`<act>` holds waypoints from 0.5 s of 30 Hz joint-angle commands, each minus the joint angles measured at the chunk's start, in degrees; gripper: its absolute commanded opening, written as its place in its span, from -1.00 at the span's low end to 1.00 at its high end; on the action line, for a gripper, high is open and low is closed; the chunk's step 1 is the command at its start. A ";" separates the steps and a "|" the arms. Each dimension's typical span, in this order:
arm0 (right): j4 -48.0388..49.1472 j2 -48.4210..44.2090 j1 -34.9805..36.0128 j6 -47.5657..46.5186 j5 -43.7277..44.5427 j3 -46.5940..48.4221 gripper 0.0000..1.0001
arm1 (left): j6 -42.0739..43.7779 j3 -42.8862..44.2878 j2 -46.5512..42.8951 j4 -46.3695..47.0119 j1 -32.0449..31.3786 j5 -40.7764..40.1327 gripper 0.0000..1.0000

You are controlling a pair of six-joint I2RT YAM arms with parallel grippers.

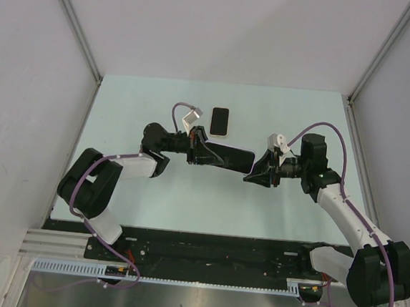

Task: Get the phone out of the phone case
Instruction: Remove the phone case from the phone.

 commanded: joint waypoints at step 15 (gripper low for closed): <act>0.72 -0.57 -0.04 -3.45 -1.21 1.88 -0.54 | -0.06 2.35 -0.54 22.33 -0.51 -0.51 -1.00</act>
